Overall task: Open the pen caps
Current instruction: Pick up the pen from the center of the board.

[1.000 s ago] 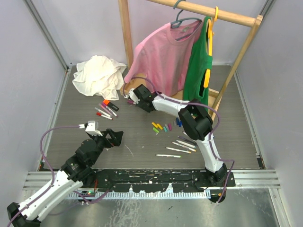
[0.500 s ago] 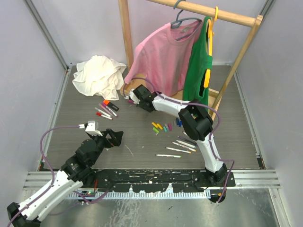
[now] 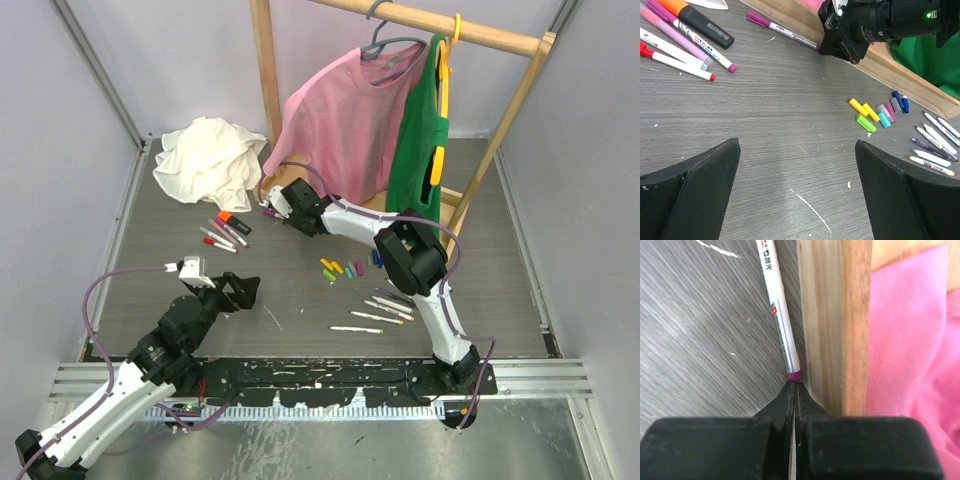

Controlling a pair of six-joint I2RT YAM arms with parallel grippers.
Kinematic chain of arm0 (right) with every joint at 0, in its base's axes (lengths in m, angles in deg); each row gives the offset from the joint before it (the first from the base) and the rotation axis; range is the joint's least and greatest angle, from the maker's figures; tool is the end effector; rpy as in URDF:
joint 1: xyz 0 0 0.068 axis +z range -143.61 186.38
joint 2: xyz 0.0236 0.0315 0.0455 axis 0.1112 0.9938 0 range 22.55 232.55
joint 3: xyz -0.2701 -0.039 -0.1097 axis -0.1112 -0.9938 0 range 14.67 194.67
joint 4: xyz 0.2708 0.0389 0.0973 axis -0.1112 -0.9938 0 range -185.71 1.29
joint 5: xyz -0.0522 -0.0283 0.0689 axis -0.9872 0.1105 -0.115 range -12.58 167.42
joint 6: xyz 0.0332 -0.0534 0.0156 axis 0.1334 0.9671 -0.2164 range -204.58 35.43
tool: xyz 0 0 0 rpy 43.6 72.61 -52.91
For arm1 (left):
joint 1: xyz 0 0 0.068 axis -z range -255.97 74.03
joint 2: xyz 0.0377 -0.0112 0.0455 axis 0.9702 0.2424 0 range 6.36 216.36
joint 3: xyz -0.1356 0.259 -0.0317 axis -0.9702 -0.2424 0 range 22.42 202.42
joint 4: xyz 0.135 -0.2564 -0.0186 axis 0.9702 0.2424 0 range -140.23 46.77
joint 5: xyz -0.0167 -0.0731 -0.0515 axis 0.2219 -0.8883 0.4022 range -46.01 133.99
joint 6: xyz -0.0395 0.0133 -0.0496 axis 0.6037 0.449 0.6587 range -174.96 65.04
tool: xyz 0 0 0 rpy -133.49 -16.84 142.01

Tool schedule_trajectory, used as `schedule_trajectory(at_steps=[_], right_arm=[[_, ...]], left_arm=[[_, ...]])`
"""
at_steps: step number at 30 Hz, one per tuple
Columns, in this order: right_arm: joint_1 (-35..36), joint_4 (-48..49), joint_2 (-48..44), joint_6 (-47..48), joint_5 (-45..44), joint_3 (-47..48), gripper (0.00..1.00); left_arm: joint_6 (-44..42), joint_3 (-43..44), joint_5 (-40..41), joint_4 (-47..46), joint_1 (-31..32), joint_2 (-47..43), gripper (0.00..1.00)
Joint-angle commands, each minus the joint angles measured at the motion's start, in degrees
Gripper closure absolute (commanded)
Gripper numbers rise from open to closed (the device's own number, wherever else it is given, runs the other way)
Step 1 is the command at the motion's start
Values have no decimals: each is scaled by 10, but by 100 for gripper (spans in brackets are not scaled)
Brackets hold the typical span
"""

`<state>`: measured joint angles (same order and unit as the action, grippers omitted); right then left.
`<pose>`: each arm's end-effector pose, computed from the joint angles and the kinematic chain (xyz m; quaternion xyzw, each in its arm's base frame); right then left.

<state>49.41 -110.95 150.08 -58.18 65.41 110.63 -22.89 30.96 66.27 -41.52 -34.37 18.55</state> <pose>0.3971 0.3562 0.1475 -0.5116 0.7956 -0.0537 0.3201 0.1155 -0.0769 0.1903 -0.0572 0.7718 -0.2483 0.5825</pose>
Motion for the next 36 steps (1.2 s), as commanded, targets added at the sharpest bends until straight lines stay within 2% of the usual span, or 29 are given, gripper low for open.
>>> schedule_trajectory(at_steps=[1,5,10,11,15,17,20,26,36], right_arm=[[3,53,-35,-18,106,-1,96],[3,55,-49,-28,193,-10,95],[-5,41,-86,-27,258,-18,92],[-8,40,-93,-28,261,-18,88],[-16,41,-90,-35,214,4,56],[-17,38,-68,-39,205,30,51],[-15,3,-16,-49,212,94,49],[-11,-30,60,-71,165,203,49],[-9,-39,101,-85,151,231,49]], left_arm=[[-1,1,-5,-11,-2,-12,1],[-1,2,-12,-9,-2,-29,1],[0,3,-6,22,-2,-76,1],[0,2,-3,28,-1,-87,1],[1,-5,8,42,-2,-121,0],[0,-2,9,42,-2,-114,0],[-1,5,8,47,-2,-102,1],[-4,1,16,52,-2,-107,1],[-6,-3,21,43,-2,-99,1]])
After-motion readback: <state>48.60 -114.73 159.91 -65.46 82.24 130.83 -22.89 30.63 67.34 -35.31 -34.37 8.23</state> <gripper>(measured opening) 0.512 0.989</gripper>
